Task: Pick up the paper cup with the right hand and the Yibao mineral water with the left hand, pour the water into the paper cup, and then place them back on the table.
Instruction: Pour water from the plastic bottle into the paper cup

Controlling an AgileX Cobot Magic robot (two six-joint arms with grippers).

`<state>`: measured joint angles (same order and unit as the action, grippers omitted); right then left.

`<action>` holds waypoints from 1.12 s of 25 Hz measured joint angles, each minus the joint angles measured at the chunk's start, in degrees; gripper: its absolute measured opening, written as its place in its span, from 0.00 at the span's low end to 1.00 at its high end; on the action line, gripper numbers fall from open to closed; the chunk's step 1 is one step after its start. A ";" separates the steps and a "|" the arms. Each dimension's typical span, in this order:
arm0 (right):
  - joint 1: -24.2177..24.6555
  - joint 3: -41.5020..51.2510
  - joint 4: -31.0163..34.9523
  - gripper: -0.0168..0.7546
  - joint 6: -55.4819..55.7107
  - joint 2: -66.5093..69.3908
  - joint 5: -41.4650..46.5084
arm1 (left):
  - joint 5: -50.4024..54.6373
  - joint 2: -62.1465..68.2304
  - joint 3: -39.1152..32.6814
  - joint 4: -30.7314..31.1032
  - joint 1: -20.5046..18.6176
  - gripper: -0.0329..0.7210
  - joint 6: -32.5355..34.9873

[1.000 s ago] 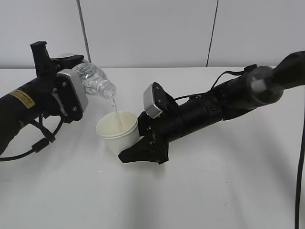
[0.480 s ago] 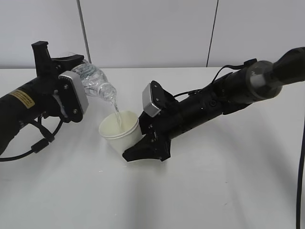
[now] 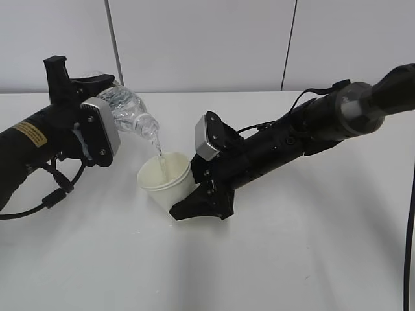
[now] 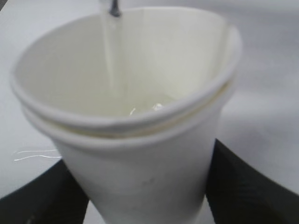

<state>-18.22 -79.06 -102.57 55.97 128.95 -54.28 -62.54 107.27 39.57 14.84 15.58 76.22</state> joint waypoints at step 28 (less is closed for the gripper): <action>0.00 0.00 0.00 0.72 0.00 0.00 0.13 | -0.14 0.00 0.00 -0.04 0.00 0.47 1.88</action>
<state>-18.22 -79.06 -102.57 55.97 128.95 -54.15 -62.67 107.27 39.57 14.80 15.58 78.10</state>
